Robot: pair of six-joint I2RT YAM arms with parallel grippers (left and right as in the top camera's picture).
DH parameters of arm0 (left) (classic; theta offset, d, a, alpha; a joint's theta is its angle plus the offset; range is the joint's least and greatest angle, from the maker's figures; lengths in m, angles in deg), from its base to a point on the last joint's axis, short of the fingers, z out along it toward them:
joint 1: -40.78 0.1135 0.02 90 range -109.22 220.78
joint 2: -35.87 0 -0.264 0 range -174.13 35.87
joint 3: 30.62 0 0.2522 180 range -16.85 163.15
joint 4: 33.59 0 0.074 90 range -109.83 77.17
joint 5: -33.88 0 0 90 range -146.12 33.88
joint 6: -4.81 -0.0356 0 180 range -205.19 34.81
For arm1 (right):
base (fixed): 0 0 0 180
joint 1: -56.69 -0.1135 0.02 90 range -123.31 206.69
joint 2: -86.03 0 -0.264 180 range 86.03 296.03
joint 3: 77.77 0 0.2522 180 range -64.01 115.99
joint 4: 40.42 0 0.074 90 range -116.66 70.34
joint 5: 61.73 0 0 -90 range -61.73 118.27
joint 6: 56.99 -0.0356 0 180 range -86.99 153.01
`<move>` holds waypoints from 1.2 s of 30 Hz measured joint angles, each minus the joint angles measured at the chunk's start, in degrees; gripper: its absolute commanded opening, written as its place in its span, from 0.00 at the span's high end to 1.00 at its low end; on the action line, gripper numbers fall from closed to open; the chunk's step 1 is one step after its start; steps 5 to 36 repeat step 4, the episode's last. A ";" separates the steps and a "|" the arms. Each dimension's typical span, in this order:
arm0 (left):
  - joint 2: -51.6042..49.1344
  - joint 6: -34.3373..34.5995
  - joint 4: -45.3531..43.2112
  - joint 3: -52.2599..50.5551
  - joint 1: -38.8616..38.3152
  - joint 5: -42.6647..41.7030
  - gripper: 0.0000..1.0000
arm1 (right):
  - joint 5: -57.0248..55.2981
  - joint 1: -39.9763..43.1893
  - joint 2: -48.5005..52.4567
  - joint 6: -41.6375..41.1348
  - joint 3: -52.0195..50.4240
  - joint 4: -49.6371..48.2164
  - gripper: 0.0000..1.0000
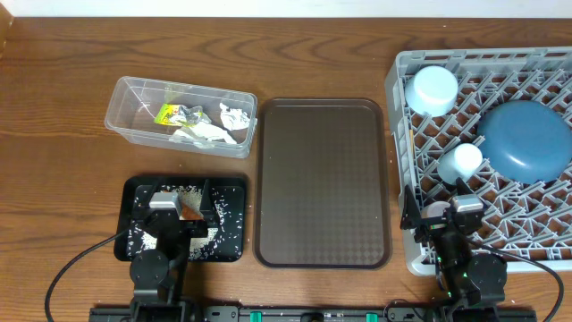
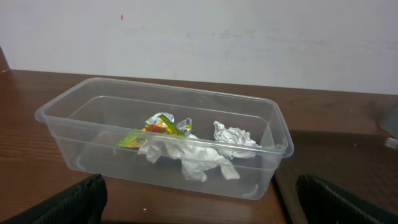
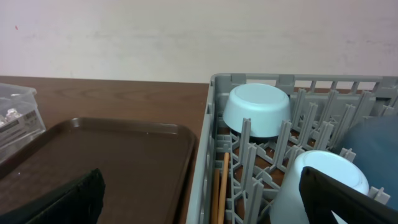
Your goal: Sort waste into correct bins and load items into the dishwasher rack
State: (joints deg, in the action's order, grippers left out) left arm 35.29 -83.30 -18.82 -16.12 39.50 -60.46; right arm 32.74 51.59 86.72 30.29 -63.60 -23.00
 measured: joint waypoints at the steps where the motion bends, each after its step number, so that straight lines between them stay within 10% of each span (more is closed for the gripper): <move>1: 0.00 0.00 0.00 0.00 0.00 0.00 0.00 | 0.00 0.00 0.00 0.00 0.00 0.00 0.01; 36: 0.00 0.00 0.00 0.00 0.00 0.00 0.00 | 0.00 0.00 0.00 0.00 0.00 0.02 0.01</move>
